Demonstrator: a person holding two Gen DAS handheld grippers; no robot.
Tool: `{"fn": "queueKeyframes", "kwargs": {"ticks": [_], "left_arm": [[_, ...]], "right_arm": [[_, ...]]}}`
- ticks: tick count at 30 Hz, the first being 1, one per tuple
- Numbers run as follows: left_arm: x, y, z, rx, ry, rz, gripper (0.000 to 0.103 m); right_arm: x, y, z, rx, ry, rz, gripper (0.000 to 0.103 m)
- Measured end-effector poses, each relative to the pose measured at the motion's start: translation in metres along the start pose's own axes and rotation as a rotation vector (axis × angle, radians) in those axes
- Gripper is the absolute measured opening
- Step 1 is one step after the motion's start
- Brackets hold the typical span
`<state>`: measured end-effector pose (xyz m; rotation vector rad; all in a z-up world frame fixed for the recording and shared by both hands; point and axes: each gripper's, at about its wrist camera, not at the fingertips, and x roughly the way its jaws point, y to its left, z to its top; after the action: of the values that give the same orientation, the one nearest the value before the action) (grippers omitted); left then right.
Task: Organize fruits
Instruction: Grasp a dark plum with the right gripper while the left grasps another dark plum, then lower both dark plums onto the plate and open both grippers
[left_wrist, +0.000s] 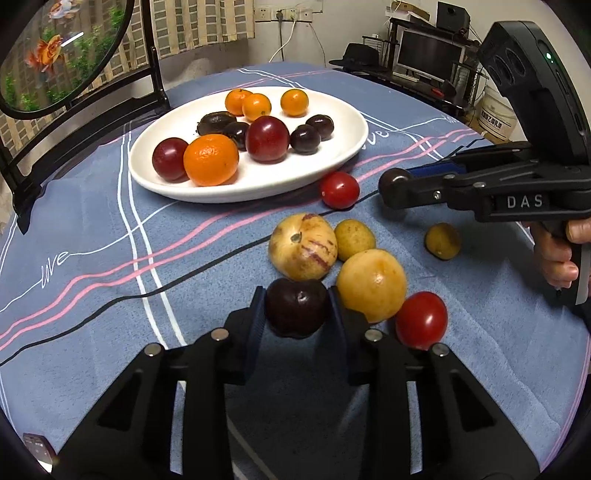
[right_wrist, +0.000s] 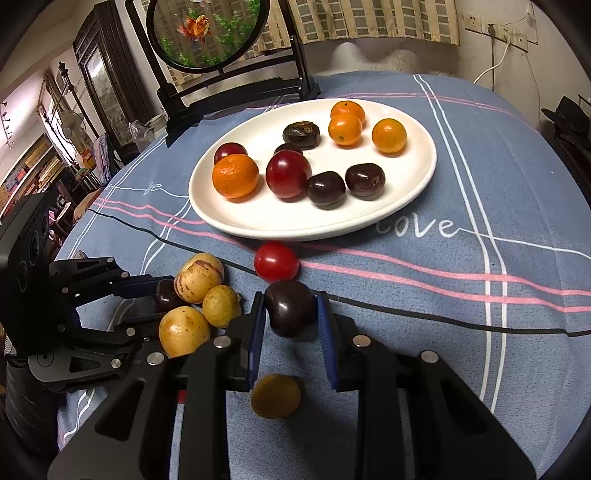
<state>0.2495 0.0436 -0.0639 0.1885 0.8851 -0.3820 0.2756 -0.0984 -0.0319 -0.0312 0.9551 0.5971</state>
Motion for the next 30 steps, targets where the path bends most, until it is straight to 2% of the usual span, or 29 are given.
{"fn": "queueKeyframes", "kwargs": {"ticks": [4, 8, 10, 14, 19, 22, 25, 30], "left_arm": [[-0.004, -0.004, -0.001, 0.015, 0.009, 0.024, 0.034], [-0.018, -0.01, -0.007, 0.017, -0.015, 0.05, 0.034], [-0.027, -0.009, -0.008, -0.004, -0.04, 0.044, 0.034], [-0.047, -0.009, -0.008, -0.075, -0.114, -0.018, 0.034], [-0.057, -0.018, 0.009, -0.123, -0.199, -0.024, 0.034], [-0.056, -0.015, 0.029, -0.185, -0.243, -0.008, 0.034], [-0.045, -0.002, 0.059, -0.293, -0.259, 0.042, 0.034], [-0.021, 0.014, 0.094, -0.351, -0.247, 0.163, 0.034]], "right_arm": [[-0.003, 0.001, 0.0, 0.001, -0.007, -0.003, 0.028], [-0.011, -0.001, 0.001, 0.015, -0.043, 0.0, 0.028], [-0.015, -0.001, 0.0, 0.017, -0.061, 0.004, 0.028], [-0.02, 0.003, -0.001, 0.012, -0.09, 0.024, 0.028], [-0.032, 0.008, 0.002, 0.001, -0.185, 0.037, 0.028], [-0.043, 0.002, 0.01, 0.047, -0.274, 0.052, 0.028], [-0.043, -0.005, 0.021, 0.078, -0.313, 0.034, 0.028], [-0.02, -0.022, 0.043, 0.124, -0.294, -0.017, 0.028]]}}
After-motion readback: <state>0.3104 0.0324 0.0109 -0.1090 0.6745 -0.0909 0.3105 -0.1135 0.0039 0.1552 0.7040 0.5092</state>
